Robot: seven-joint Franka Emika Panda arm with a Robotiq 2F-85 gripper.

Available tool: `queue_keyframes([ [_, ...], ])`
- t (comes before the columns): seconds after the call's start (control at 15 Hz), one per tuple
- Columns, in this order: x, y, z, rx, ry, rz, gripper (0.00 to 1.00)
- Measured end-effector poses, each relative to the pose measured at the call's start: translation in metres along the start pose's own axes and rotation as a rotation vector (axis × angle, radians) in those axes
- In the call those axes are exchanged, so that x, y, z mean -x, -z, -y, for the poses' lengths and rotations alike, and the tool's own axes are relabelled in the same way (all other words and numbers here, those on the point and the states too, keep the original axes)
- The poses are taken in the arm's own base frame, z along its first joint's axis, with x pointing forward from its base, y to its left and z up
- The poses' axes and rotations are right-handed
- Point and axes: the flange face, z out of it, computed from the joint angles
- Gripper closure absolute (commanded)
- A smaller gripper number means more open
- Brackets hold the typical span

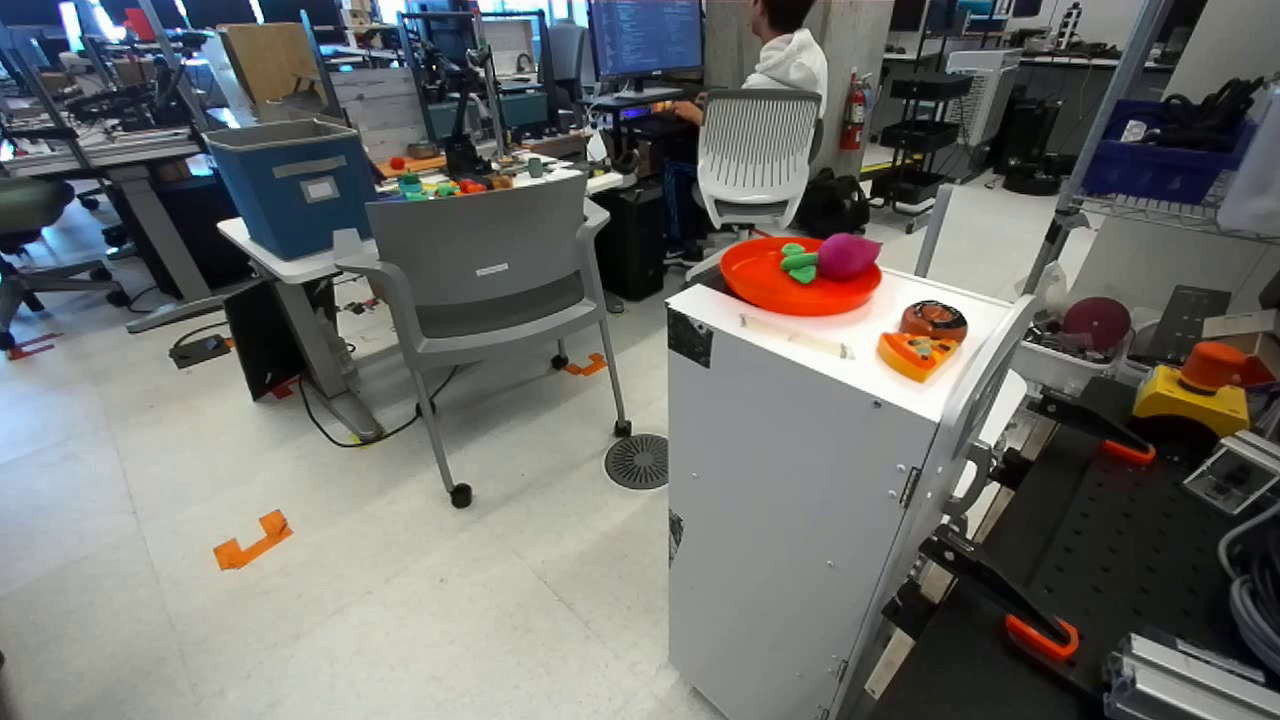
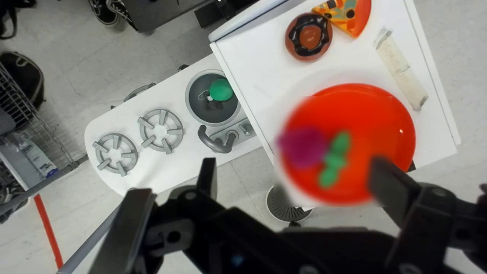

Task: Remove the tulip plush toy from the orange plate

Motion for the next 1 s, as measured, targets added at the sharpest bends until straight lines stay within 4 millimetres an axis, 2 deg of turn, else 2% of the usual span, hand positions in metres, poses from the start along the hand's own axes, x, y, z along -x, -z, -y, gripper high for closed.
queue_keyframes([
  [0.2, -0.019, -0.004, 0.005, -0.005, -0.029, -0.025, 0.0],
  [0.47, -0.034, -0.006, 0.01, -0.008, -0.039, -0.042, 0.0],
  [0.73, -0.042, -0.01, 0.014, -0.005, -0.031, -0.041, 0.0],
  [1.0, -0.044, -0.016, 0.02, -0.007, 0.068, -0.028, 0.0],
])
